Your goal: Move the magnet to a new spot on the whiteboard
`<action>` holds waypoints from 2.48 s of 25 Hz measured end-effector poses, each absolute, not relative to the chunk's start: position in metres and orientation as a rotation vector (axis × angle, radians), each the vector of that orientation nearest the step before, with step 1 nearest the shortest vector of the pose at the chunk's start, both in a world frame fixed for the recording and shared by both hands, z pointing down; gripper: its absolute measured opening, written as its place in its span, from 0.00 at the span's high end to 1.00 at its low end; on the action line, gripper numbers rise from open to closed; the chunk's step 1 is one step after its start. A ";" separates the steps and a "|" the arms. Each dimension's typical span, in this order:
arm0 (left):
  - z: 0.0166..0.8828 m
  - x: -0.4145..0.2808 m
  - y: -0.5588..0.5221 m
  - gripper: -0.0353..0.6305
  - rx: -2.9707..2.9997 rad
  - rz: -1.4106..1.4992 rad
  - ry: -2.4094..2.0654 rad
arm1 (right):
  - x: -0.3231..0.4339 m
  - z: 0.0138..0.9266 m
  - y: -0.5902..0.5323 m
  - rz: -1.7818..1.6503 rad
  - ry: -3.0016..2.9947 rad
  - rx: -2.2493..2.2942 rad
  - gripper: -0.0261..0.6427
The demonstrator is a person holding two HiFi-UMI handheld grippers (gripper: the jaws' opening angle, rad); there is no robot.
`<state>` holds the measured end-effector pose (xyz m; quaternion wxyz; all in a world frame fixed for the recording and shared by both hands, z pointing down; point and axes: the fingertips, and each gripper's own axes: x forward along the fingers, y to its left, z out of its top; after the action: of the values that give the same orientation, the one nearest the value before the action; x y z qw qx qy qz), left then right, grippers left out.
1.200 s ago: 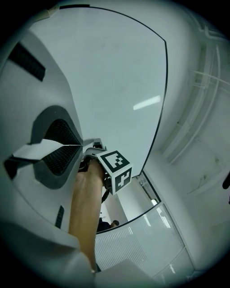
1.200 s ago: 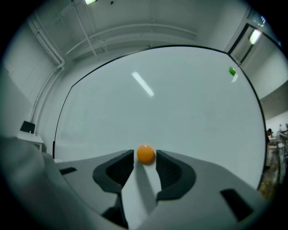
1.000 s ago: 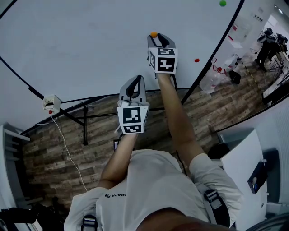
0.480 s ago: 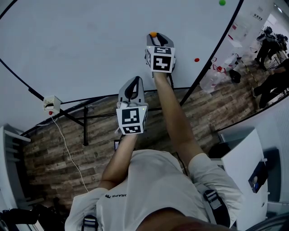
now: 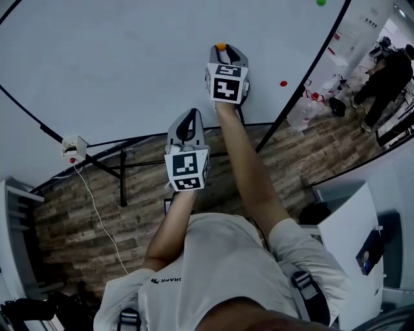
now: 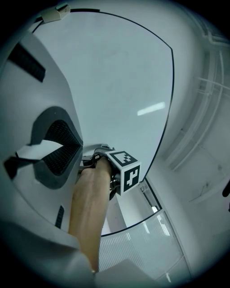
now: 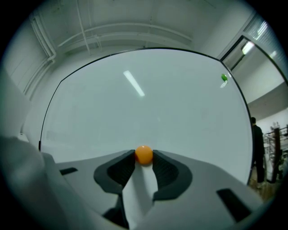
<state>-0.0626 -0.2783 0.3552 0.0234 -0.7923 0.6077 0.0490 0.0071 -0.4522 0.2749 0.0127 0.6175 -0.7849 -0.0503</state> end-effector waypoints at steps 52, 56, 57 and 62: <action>0.336 -0.052 -0.270 0.94 -2.439 0.179 1.837 | 0.019 0.298 -0.364 -0.181 -2.654 1.764 0.77; 0.335 -0.050 -0.270 0.94 -2.438 0.178 1.830 | 0.021 0.300 -0.357 -0.175 -2.675 1.757 0.77; 0.335 -0.050 -0.270 0.94 -2.439 0.180 1.829 | 0.022 0.301 -0.356 -0.177 -2.681 1.753 0.77; 0.334 -0.047 -0.268 0.94 -2.440 0.184 1.821 | 0.024 0.307 -0.348 -0.201 -2.701 1.729 0.77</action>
<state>-0.0471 -0.2683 0.3341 0.0456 -0.7991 0.5964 0.0603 0.0237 -0.3477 0.3069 -0.0358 0.5378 -0.8400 -0.0624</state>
